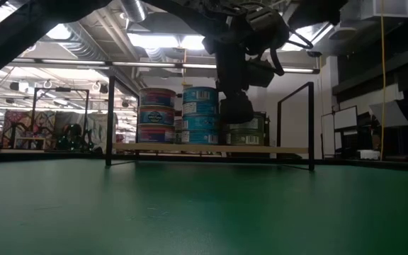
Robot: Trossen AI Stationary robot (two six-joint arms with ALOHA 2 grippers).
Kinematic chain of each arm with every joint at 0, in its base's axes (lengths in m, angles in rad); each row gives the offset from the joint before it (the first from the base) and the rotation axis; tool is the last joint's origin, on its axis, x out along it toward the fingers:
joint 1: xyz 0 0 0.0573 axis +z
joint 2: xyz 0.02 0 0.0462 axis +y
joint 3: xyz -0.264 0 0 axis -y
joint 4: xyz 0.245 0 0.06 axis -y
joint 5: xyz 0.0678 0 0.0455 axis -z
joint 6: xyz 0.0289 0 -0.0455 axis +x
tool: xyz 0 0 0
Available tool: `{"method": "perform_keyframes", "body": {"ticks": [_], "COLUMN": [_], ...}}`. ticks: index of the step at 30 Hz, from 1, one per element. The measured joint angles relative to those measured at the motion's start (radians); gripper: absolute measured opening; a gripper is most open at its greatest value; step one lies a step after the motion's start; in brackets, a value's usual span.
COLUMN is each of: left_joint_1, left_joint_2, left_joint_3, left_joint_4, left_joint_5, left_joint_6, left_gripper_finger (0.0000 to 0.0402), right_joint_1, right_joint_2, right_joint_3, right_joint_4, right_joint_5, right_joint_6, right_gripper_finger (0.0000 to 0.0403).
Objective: Stack canned seafood by type on shelf
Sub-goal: Stack the red tuna can on top of the other red tuna cans on the shelf
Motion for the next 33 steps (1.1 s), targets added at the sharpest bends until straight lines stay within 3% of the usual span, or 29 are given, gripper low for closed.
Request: {"method": "perform_keyframes", "body": {"ticks": [10,17,22,33], "left_joint_1": [0.0,-0.009,-0.019,-0.029], "left_joint_2": [0.0,0.0,0.0,0.0], "left_joint_3": [0.0,0.0,0.0,-0.001], "left_joint_4": [0.0,0.0,0.0,0.0], "left_joint_5": [0.0,0.0,0.001,0.001], "left_joint_6": [0.0,0.001,0.003,0.014], "left_gripper_finger": [0.0166,0.0166,0.0166,0.0166], "right_joint_1": [-0.475,-0.735,-0.783,-0.781], "right_joint_2": [0.053,0.18,0.31,0.485], "right_joint_3": [0.001,0.001,0.001,0.0], "right_joint_4": [0.045,0.143,0.194,0.213], "right_joint_5": [-0.339,-0.696,-0.857,-0.859], "right_joint_6": [-0.273,-0.402,-0.503,-0.657], "right_gripper_finger": [0.0117,0.0117,0.0117,0.0117]}}
